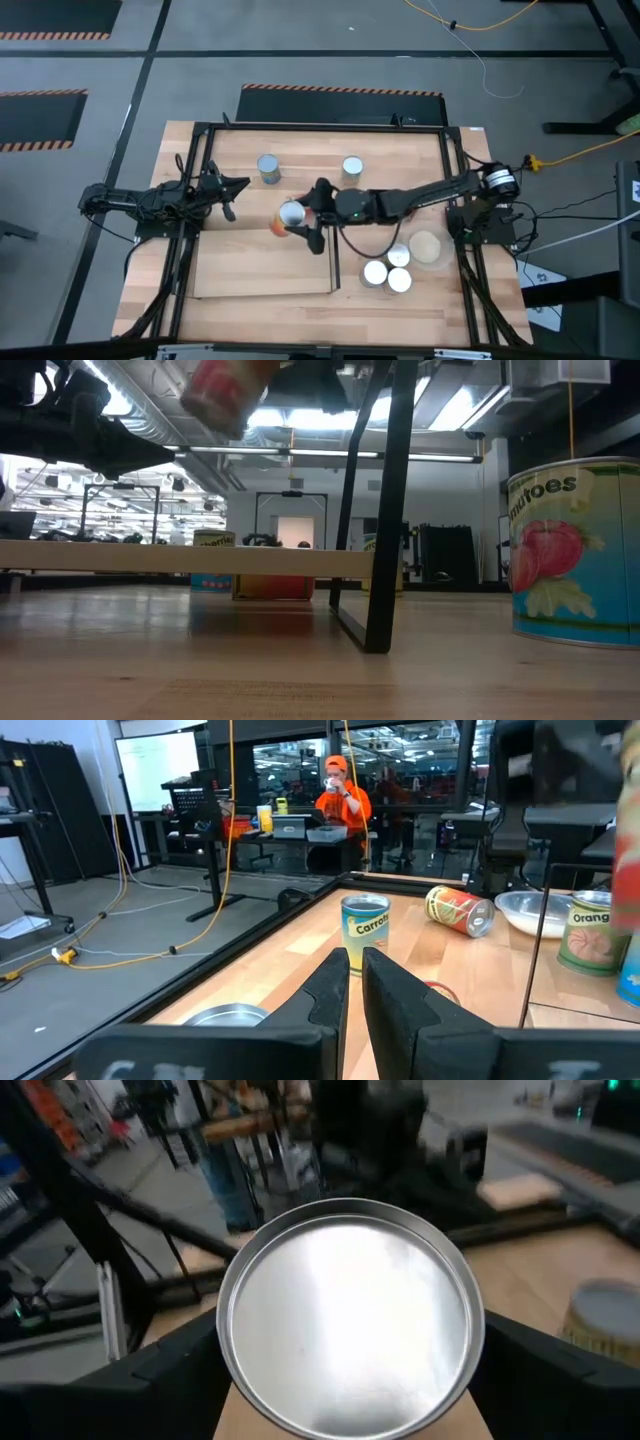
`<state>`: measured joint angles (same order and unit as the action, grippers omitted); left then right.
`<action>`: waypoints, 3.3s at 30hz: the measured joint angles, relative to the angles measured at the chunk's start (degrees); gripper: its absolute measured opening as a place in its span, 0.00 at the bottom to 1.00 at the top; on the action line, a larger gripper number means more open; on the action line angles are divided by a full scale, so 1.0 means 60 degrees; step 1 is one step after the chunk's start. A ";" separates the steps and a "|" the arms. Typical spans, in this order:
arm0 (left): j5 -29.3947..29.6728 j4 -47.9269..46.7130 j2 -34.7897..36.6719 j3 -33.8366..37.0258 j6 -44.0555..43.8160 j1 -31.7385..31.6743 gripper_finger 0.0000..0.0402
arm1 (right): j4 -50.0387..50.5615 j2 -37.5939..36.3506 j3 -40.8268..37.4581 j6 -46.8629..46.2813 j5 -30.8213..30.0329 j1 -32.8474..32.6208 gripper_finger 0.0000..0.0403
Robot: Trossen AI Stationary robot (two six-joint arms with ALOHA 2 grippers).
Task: Pick and place cans onto a shelf
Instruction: Put the corn can on the shelf
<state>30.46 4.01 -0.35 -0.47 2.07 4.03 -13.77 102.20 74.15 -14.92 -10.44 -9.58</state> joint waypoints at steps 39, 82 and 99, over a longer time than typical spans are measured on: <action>-0.0015 0.0000 -0.0002 0.0000 -0.0002 -0.0002 0.07 | 0.1024 0.1482 -0.0007 0.0064 0.0023 -0.0004 0.85; -0.0007 0.0009 -0.0002 0.0000 0.0000 -0.0001 0.07 | 0.0988 0.0657 -0.0015 0.0609 0.0015 -0.0114 0.94; -0.0481 0.1481 -0.0002 0.0004 -0.0303 -0.0004 0.07 | 0.6255 -0.4118 -0.0484 0.1913 0.0000 -0.1154 0.94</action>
<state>27.57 12.90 -0.36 -0.45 0.25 4.01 23.76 77.49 71.24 -3.44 -10.44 -16.51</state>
